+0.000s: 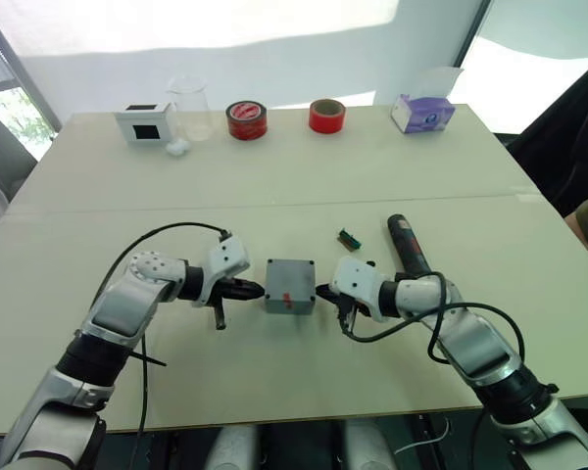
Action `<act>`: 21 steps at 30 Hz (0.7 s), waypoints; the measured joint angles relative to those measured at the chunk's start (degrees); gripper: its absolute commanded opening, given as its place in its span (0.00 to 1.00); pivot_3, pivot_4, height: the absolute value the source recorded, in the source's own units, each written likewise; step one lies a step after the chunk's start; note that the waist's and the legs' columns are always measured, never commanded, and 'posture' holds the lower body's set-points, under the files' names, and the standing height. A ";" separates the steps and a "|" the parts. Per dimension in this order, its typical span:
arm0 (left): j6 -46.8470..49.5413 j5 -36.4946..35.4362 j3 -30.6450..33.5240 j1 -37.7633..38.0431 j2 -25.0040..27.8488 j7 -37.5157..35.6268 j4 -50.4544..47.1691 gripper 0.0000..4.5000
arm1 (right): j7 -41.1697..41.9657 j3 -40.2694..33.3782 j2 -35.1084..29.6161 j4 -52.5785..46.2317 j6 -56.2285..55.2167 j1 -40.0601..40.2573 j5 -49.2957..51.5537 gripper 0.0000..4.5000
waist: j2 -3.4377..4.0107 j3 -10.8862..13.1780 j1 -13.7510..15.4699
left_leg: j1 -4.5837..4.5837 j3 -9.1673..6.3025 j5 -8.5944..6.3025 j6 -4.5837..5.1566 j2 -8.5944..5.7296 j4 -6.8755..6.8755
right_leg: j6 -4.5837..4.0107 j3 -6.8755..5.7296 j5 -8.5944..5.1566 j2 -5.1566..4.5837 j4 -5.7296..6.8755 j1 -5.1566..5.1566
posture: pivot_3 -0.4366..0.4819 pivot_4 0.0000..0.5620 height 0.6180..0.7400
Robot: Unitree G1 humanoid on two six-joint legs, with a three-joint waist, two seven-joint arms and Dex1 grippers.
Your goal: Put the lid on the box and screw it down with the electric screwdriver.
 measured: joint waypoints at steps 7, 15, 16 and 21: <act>4.64 -7.33 11.13 -2.43 -2.68 6.00 1.01 0.00 | 0.28 -6.36 -1.61 -4.81 4.03 1.65 3.82 0.01 | 0.01 0.02 0.08 | 0.00 -0.01 0.00 0.00 -0.01 0.00 | 0.01 0.00 0.00 -0.03 -0.01 0.01 | 0.48 0.27 1.00; 10.98 -16.05 16.11 -2.51 0.46 4.69 -2.13 0.00 | 1.13 -21.66 -6.22 -13.84 17.72 5.08 15.93 0.01 | 0.00 0.03 0.29 | 0.00 -0.03 -0.01 -0.01 -0.01 -0.05 | 0.00 -0.01 0.01 -0.06 -0.05 0.02 | 0.48 0.27 1.00; 12.26 -17.32 16.24 -3.56 0.82 4.17 -2.27 0.00 | 0.89 -23.30 -6.69 -14.14 18.99 5.22 16.99 0.01 | 0.00 0.03 0.39 | 0.00 -0.02 -0.01 -0.01 -0.01 -0.05 | 0.00 -0.01 0.01 -0.08 -0.06 0.04 | 0.48 0.27 1.00; 10.99 -17.03 11.76 -4.69 5.86 -0.02 -6.35 0.00 | -0.69 -26.59 -9.30 -13.22 20.52 9.83 18.20 0.29 | 0.00 0.03 0.75 | 0.00 0.02 -0.01 -0.03 -0.02 -0.26 | -0.02 0.01 0.01 -0.09 -0.23 0.01 | 0.48 0.27 1.00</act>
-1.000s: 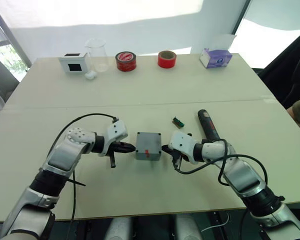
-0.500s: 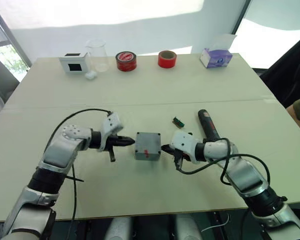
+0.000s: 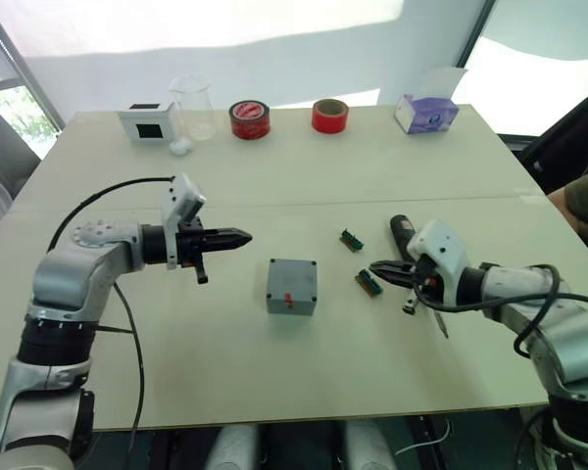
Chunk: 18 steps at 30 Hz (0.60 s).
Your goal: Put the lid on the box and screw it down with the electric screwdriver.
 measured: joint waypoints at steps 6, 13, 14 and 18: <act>-3.25 1.53 -5.73 0.05 1.93 -3.72 -3.51 0.00 | -2.22 0.99 0.29 1.56 -0.28 2.23 0.27 0.81 | 0.04 0.00 0.29 | 0.00 0.01 0.08 -0.11 0.04 -0.30 | -0.25 0.00 0.02 0.02 -0.31 -0.05 | 0.48 0.27 1.00; -4.12 1.84 -6.19 0.78 2.16 -3.64 -3.52 0.00 | -5.70 2.94 2.83 4.15 -0.64 1.13 0.30 1.00 | 0.05 0.01 0.47 | 0.00 0.01 0.08 -0.10 0.02 -0.33 | -0.14 -0.01 0.07 0.03 -0.34 -0.03 | 0.48 0.27 1.00; -4.12 1.83 -6.19 0.87 2.17 -3.48 -3.53 0.00 | -5.96 3.08 2.92 4.46 -0.70 0.99 0.35 1.00 | 0.05 0.01 0.52 | 0.00 0.02 0.08 -0.10 0.01 -0.33 | -0.13 -0.01 0.08 0.04 -0.34 -0.02 | 0.48 0.27 1.00; -4.09 1.76 -6.17 1.37 2.24 -2.76 -4.08 0.00 | -6.84 3.92 3.22 5.60 -1.64 0.73 0.30 0.86 | 0.05 0.01 0.46 | 0.00 0.01 0.08 -0.10 0.01 -0.33 | -0.11 -0.02 0.09 0.06 -0.34 -0.02 | 0.48 0.27 1.00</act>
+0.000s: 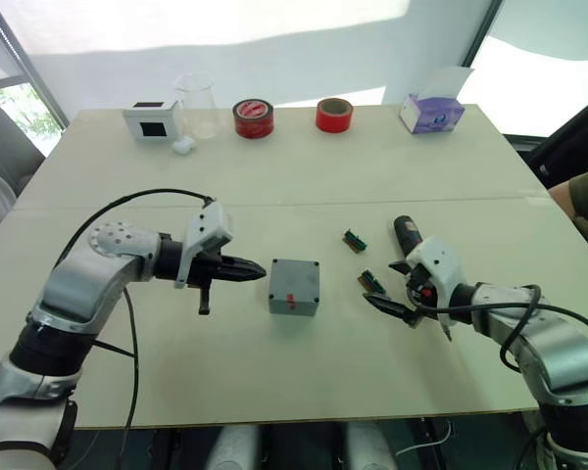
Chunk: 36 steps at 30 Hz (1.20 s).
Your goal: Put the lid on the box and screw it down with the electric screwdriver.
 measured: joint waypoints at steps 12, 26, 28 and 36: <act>0.04 -0.21 -0.01 0.71 -0.01 0.66 -1.08 0.00 | -2.50 1.34 0.74 1.43 -0.98 -0.02 -0.15 0.62 | 0.00 0.00 -0.04 | 0.00 0.00 0.00 0.00 0.01 0.00 | 0.02 -0.01 0.01 0.05 0.01 0.00 | 0.48 0.27 1.00; -1.13 0.78 -0.54 0.72 -0.05 0.76 -0.79 0.00 | -3.30 1.88 1.37 2.32 -1.31 -0.97 0.04 0.01 | 0.00 0.00 -0.03 | 0.00 0.00 0.01 0.01 0.01 0.00 | 0.03 -0.01 0.01 0.07 0.02 0.00 | 0.48 0.27 1.00; -1.13 0.79 -0.54 0.72 -0.05 0.88 -0.78 0.00 | -3.34 2.05 1.38 2.35 -1.31 -0.99 0.04 0.01 | 0.00 0.00 -0.02 | 0.00 0.00 0.01 0.01 0.01 0.00 | 0.03 -0.01 0.01 0.07 0.02 0.00 | 0.48 0.27 1.00; -1.21 0.82 -0.51 1.00 -0.04 1.43 -0.06 0.00 | -3.80 2.29 1.38 2.40 -1.29 -1.41 0.16 0.01 | 0.00 0.00 -0.03 | 0.00 0.00 0.01 0.01 0.01 0.00 | 0.03 -0.01 0.02 0.07 0.02 0.00 | 0.48 0.27 1.00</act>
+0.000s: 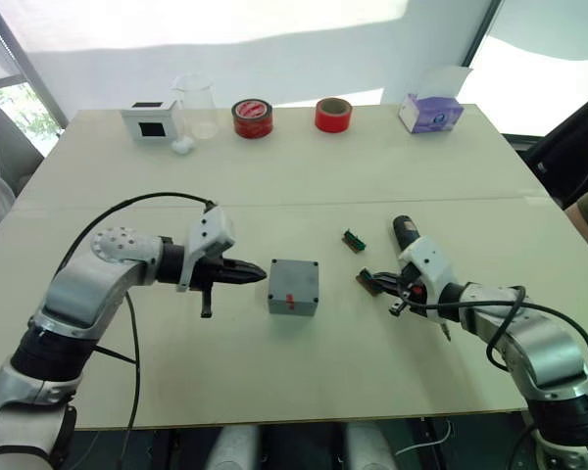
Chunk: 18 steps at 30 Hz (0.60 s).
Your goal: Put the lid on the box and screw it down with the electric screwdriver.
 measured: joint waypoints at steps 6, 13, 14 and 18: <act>0.01 -0.09 0.30 0.12 0.08 0.05 0.68 0.00 | -0.03 -0.89 -0.03 -0.18 0.92 -1.36 1.55 0.01 | 0.00 0.00 -0.01 | 0.00 0.00 0.00 0.00 0.00 0.00 | 0.00 0.00 0.00 0.00 0.01 0.00 | 0.48 0.27 1.00; 0.43 -0.74 1.75 0.40 0.72 -0.09 2.33 0.00 | 0.26 -2.97 -0.64 -3.59 3.72 -3.85 4.69 0.01 | 0.01 0.00 -0.10 | 0.00 0.00 0.00 0.00 0.02 0.00 | 0.01 0.00 0.00 0.02 0.01 -0.01 | 0.48 0.27 1.00; 0.71 -1.19 2.61 0.54 1.15 -0.16 2.75 0.00 | 0.34 -3.01 -0.37 -4.87 4.30 -5.76 5.78 0.01 | 0.01 0.00 -0.33 | 0.00 -0.01 0.00 0.00 0.05 0.00 | 0.01 0.00 0.00 0.04 0.02 -0.03 | 0.48 0.27 1.00; 2.03 -2.62 3.53 0.75 1.81 -0.30 2.53 0.00 | 0.26 -1.14 2.98 -6.76 4.88 -9.15 8.02 0.01 | 0.00 0.00 -0.41 | 0.01 -0.02 0.00 0.00 0.10 -0.01 | 0.00 -0.01 0.00 0.11 0.01 -0.02 | 0.48 0.27 1.00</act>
